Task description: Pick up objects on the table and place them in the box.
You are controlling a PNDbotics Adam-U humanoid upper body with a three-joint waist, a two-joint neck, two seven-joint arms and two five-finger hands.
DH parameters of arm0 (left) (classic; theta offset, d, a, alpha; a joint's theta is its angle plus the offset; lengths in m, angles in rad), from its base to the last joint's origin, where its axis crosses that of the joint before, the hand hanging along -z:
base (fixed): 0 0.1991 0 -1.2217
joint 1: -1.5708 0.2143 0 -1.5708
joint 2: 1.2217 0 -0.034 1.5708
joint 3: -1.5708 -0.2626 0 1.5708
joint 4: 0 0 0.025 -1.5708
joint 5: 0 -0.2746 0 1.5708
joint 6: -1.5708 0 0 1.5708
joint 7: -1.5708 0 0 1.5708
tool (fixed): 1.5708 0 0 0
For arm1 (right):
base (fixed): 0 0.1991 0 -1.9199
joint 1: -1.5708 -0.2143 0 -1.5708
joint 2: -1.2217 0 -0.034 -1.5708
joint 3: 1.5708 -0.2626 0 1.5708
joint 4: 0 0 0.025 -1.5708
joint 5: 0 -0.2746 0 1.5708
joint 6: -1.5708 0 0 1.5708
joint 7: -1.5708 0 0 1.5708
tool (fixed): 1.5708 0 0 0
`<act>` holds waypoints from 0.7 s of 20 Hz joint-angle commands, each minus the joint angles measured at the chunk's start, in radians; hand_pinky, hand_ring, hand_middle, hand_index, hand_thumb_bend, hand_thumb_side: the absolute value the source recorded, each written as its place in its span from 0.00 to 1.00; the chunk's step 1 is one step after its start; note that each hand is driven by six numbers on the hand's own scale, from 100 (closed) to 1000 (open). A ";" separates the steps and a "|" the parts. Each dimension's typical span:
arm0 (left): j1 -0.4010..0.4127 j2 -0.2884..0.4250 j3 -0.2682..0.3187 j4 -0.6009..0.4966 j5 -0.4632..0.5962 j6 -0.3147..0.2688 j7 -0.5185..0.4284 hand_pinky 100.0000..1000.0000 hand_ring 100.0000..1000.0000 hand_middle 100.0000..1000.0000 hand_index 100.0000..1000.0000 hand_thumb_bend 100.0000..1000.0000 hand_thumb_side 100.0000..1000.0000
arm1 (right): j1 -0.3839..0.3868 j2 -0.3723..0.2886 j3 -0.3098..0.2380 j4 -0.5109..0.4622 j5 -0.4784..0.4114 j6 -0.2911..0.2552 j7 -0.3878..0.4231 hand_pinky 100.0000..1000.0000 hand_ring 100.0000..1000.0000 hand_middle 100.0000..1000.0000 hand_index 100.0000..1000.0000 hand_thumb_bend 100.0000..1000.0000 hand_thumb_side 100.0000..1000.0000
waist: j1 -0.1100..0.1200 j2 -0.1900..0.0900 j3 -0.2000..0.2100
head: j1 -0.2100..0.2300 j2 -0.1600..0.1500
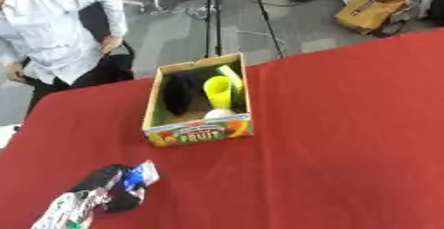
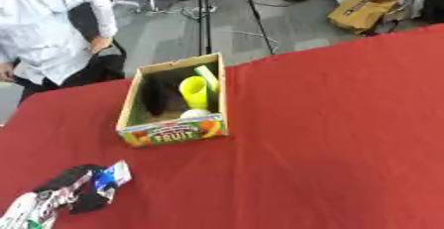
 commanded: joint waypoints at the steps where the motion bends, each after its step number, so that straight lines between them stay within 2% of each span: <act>1: -0.004 0.045 0.006 -0.049 0.005 0.003 -0.010 1.00 1.00 0.80 0.29 0.00 0.53 | -0.006 -0.011 -0.004 -0.020 -0.003 0.001 0.000 0.72 0.55 0.57 0.66 0.00 0.60 | -0.006 -0.018 0.003 | -0.001 -0.003; 14: -0.016 0.088 0.018 -0.114 0.040 0.001 -0.048 1.00 1.00 0.78 0.27 0.00 0.50 | -0.006 -0.013 -0.003 -0.020 0.004 -0.003 0.000 0.72 0.55 0.57 0.66 0.00 0.59 | 0.001 -0.028 0.014 | -0.002 0.000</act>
